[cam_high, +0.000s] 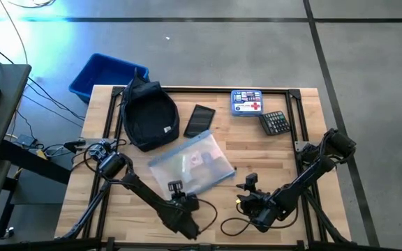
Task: Unpack backpack
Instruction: Remove the blue chocolate bar from the transparent zipper bag
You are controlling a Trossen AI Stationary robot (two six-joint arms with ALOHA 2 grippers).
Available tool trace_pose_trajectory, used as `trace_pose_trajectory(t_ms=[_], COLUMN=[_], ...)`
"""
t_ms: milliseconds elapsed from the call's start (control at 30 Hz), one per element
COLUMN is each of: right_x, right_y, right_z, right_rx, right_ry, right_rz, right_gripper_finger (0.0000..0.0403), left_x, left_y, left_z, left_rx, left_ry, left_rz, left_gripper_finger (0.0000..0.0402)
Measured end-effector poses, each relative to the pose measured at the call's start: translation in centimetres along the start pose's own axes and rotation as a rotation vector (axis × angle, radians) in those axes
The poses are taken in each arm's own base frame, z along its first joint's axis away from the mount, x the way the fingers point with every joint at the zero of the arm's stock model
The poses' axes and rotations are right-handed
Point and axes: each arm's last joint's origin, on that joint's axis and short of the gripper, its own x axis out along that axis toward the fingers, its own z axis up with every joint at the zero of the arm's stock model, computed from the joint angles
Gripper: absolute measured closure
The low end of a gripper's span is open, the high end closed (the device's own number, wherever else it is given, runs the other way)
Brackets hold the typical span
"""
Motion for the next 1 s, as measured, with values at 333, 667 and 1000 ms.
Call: trace_pose_trajectory(t_ms=[333,667,1000], right_x=[0.0,0.0,0.0], right_y=[0.0,0.0,0.0], right_z=[0.0,0.0,0.0], right_rx=[0.001,0.004,0.007], right_ry=[-0.001,-0.003,-0.003], right_rz=[0.002,0.004,0.002], right_gripper_finger=[0.0203,0.0203,0.0203], left_x=[0.3,-0.4,0.4], left_y=[0.7,1.1,2.6], left_z=[0.6,1.9,1.7], left_rx=[-0.022,-0.129,-0.158], left_ry=[-0.066,-0.11,-0.09], left_rz=[0.077,0.067,0.189], left_gripper_finger=[0.0301,0.0271,0.0271])
